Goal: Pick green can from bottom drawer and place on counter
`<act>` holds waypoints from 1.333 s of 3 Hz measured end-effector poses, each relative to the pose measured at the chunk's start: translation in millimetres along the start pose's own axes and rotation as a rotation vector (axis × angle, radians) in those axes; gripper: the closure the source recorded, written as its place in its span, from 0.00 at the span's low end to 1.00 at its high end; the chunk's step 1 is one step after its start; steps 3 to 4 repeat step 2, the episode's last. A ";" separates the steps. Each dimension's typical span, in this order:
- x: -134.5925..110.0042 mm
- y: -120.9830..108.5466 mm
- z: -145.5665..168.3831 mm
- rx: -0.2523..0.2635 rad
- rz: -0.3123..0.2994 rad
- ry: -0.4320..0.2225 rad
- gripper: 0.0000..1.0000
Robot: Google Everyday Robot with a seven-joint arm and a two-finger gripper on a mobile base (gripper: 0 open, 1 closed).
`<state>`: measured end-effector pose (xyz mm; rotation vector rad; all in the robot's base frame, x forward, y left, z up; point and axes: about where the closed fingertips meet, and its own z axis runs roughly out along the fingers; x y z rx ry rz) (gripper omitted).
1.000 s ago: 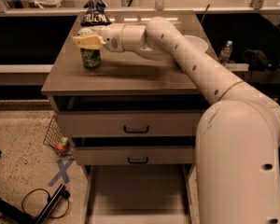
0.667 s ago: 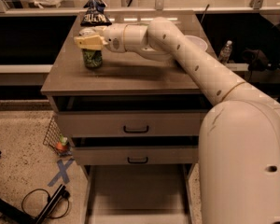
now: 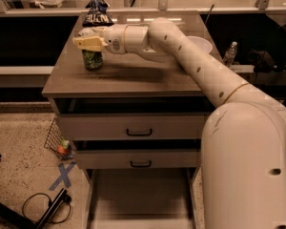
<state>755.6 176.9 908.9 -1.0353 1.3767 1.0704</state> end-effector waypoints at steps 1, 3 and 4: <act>0.1 2.4 3.9 -0.006 0.001 0.000 0.00; 0.1 2.4 3.9 -0.006 0.001 0.000 0.00; 0.1 2.4 3.9 -0.006 0.001 0.000 0.00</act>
Offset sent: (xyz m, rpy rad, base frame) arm -0.0010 0.0031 -0.0001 0.0005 0.0006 0.0046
